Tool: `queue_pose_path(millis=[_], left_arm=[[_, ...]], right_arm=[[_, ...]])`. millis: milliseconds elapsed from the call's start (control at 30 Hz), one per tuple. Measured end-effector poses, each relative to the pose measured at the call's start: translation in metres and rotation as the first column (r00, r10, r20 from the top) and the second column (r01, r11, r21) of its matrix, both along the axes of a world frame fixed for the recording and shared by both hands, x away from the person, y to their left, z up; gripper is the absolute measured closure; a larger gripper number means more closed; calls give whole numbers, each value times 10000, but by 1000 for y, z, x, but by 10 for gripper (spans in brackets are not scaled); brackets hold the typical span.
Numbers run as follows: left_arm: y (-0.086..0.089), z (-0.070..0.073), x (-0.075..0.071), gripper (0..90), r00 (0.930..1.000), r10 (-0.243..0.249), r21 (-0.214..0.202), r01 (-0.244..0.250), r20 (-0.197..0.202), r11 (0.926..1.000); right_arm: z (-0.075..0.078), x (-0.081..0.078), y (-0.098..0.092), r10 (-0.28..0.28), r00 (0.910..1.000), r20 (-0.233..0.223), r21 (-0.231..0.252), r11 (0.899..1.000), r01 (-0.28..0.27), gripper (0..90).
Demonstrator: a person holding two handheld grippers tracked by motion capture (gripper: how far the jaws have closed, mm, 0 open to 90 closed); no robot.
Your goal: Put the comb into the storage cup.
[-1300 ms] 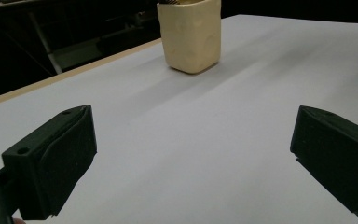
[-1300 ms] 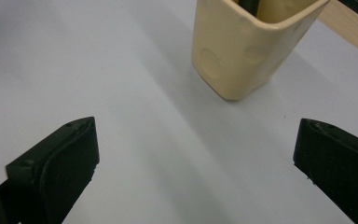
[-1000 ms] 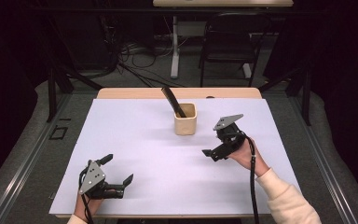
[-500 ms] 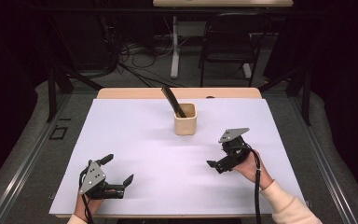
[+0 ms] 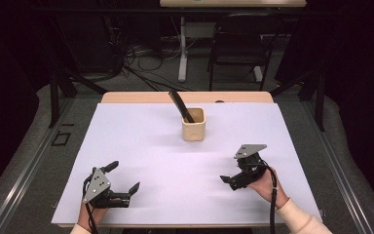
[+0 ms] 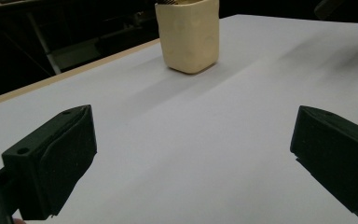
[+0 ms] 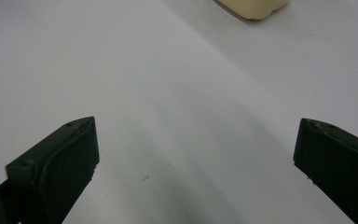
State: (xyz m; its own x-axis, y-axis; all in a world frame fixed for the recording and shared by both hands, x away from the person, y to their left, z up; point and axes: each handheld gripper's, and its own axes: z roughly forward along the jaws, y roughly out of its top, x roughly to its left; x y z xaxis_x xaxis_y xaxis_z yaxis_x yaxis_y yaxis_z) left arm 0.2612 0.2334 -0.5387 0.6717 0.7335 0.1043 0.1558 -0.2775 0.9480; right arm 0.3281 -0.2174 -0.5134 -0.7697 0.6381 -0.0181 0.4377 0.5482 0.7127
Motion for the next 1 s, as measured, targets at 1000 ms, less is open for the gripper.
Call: queue_pose_path(millis=[1000], left_arm=[[-1,-1,-1,2,10000,-18,141,19,-35,9999]], right_arm=[[-11,-31,-33,-665,9945,808,541,9966,623,0]])
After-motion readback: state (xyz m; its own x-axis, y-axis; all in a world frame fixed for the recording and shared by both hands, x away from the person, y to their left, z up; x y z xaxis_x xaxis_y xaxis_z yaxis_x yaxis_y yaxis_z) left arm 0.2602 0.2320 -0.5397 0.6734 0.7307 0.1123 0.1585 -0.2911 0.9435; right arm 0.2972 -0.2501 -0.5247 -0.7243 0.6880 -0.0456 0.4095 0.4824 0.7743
